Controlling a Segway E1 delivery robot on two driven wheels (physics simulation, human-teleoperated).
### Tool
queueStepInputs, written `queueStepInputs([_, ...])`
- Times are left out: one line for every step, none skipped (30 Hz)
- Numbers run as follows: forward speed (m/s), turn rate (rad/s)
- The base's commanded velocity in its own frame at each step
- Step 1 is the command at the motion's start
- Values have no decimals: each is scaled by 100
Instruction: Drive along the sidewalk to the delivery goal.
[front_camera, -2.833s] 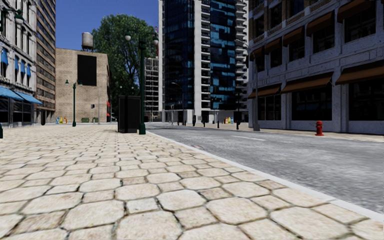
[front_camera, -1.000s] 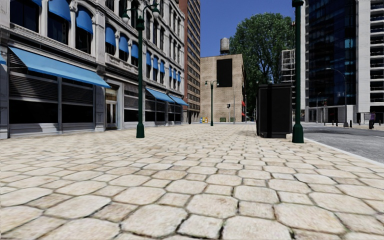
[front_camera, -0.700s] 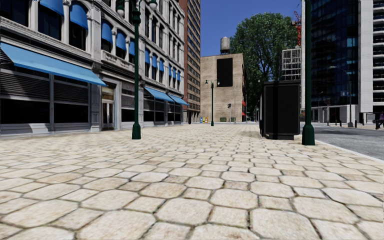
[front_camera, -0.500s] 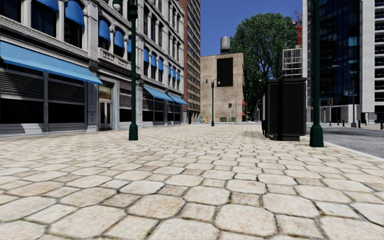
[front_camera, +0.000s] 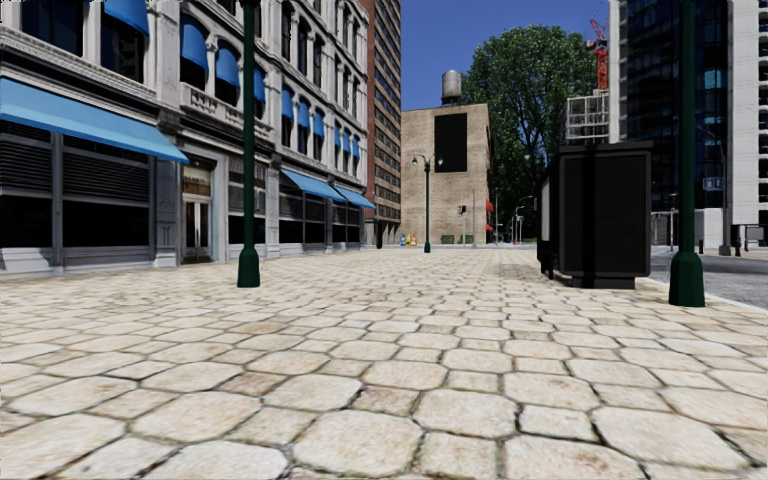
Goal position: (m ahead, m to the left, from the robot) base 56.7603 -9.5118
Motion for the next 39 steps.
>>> queueStepInputs([200, 0])
queueStepInputs([200, 0])
queueStepInputs([200, 0])
queueStepInputs([200, 0])
queueStepInputs([200, 0])
queueStepInputs([200, 0])
queueStepInputs([200, 0])
queueStepInputs([200, 0])
queueStepInputs([200, 0])
queueStepInputs([200, 0])
queueStepInputs([200, 0])
queueStepInputs([200, 0])
queueStepInputs([200, 0])
queueStepInputs([200, 0])
queueStepInputs([200, 0])
queueStepInputs([200, 0])
queueStepInputs([200, 0])
queueStepInputs([200, 0])
queueStepInputs([200, 0])
queueStepInputs([200, 0])
queueStepInputs([200, 0])
queueStepInputs([200, 0])
queueStepInputs([200, 0])
queueStepInputs([200, 0])
queueStepInputs([200, 0])
queueStepInputs([200, 0])
queueStepInputs([200, 0])
queueStepInputs([200, 0])
queueStepInputs([200, 0])
queueStepInputs([200, 0])
queueStepInputs([200, 0])
queueStepInputs([200, 0])
queueStepInputs([200, 0])
queueStepInputs([200, 0])
queueStepInputs([200, 0])
queueStepInputs([200, 0])
queueStepInputs([200, 0])
queueStepInputs([200, 0])
queueStepInputs([200, 0])
